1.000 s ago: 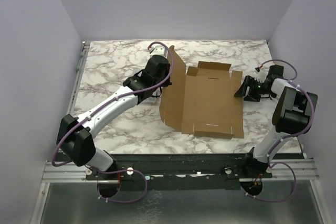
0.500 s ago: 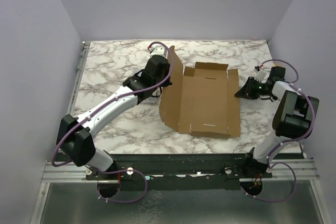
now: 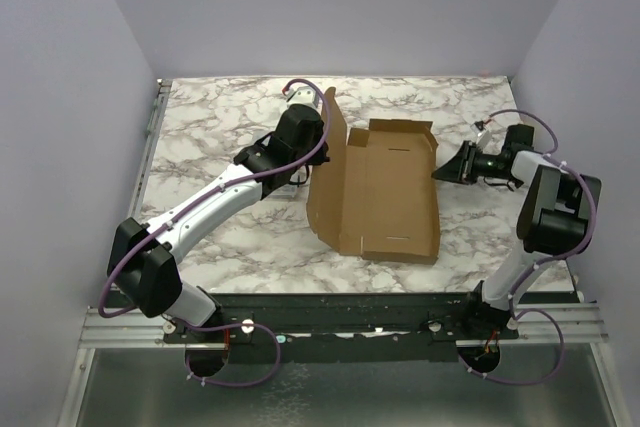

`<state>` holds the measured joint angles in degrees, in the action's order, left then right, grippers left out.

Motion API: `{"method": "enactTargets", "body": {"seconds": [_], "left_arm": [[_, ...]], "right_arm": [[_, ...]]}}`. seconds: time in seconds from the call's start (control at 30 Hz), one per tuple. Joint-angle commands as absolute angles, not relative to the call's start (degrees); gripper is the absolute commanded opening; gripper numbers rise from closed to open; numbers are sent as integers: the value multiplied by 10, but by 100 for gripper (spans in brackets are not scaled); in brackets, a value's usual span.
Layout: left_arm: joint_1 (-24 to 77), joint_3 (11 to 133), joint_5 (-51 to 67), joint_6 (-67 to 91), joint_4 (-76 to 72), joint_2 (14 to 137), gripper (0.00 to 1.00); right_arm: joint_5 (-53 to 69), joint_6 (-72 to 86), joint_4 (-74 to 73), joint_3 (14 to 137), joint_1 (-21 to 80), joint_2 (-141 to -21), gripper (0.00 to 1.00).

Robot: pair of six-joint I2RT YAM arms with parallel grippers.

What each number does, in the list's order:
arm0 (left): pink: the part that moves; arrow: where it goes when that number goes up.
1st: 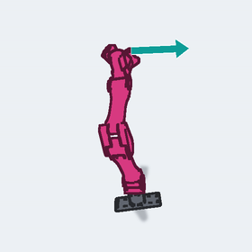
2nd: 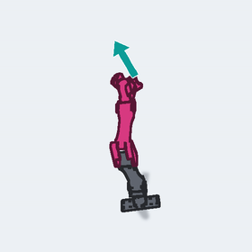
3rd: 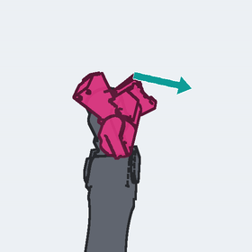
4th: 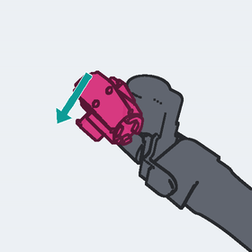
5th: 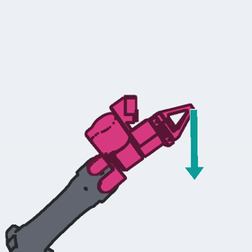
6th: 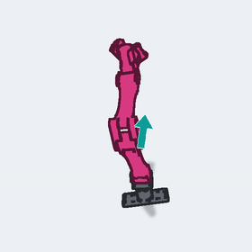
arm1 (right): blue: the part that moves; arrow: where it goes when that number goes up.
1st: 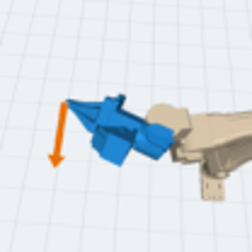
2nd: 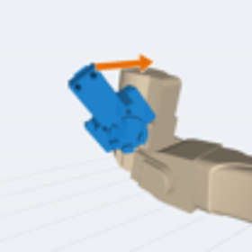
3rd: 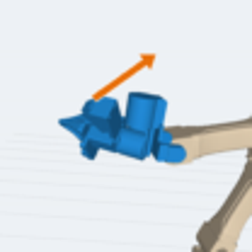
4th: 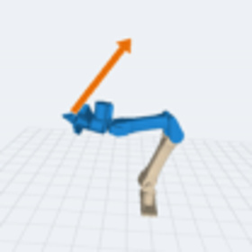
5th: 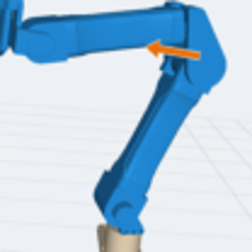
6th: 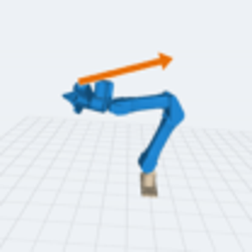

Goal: Fold the paper box
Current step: Fold the paper box at the center of the board.

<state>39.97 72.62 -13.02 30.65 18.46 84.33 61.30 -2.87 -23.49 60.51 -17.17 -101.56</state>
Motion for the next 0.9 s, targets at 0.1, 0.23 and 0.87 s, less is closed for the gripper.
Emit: {"method": "enactTargets", "body": {"seconds": [0.1, 0.23, 0.87], "left_arm": [[402, 718, -100, 318, 163, 852, 0], [402, 713, -99, 320, 161, 854, 0], [402, 712, -94, 316, 156, 868, 0]], "right_arm": [[702, -20, -250, 632, -166, -1107, 34], [735, -2, -243, 639, -166, -1129, 44], [686, 55, -206, 629, -126, -1161, 40]]}}
